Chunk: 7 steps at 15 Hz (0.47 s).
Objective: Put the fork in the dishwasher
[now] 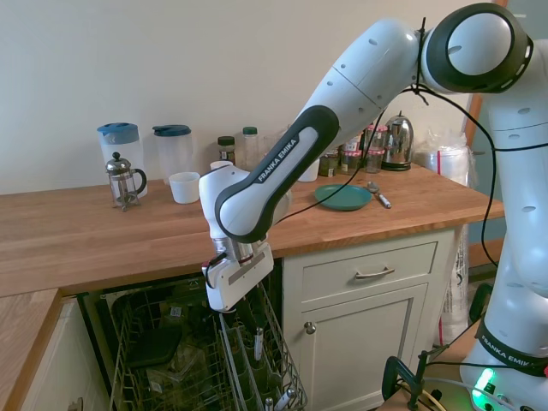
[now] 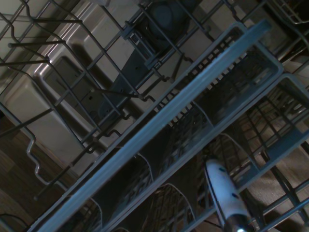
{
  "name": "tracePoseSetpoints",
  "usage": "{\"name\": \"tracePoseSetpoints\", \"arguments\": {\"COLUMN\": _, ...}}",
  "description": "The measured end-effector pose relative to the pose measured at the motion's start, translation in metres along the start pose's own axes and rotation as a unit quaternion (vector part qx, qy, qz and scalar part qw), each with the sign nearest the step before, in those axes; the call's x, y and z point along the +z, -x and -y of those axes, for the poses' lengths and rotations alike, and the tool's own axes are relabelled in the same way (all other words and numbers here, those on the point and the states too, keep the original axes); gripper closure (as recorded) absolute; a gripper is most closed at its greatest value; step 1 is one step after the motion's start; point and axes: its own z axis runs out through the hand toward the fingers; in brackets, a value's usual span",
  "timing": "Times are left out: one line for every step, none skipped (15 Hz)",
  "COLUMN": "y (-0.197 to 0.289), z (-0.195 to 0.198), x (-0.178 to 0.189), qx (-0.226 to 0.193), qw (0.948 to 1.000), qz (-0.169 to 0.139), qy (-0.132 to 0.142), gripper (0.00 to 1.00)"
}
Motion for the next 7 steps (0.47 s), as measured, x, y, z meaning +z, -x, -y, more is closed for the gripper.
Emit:
{"name": "tracePoseSetpoints", "arguments": {"y": 0.001, "z": 0.001, "x": -0.001, "qx": -0.001, "qw": 1.0, "qz": -0.001, "qy": 0.0, "gripper": 0.0}}
{"name": "tracePoseSetpoints", "arguments": {"y": 0.002, "z": 0.002, "x": -0.005, "qx": -0.002, "qw": 1.0, "qz": -0.003, "qy": -0.002, "gripper": 0.0}}
{"name": "tracePoseSetpoints", "arguments": {"y": 0.003, "z": 0.003, "x": -0.014, "qx": -0.004, "qw": 1.0, "qz": -0.005, "qy": -0.002, "gripper": 0.0}}
{"name": "tracePoseSetpoints", "arguments": {"y": 0.006, "z": 0.004, "x": -0.026, "qx": -0.005, "qw": 0.9999, "qz": -0.009, "qy": -0.004, "gripper": 0.0}}
{"name": "tracePoseSetpoints", "arguments": {"y": 0.009, "z": 0.003, "x": -0.04, "qx": -0.005, "qw": 0.9999, "qz": -0.015, "qy": -0.006, "gripper": 0.0}}
{"name": "tracePoseSetpoints", "arguments": {"y": 0.013, "z": 0.001, "x": -0.054, "qx": -0.004, "qw": 0.9997, "qz": -0.021, "qy": -0.009, "gripper": 0.0}}
{"name": "tracePoseSetpoints", "arguments": {"y": 0.018, "z": -0.001, "x": -0.067, "qx": -0.002, "qw": 0.9996, "qz": -0.026, "qy": -0.01, "gripper": 0.0}}
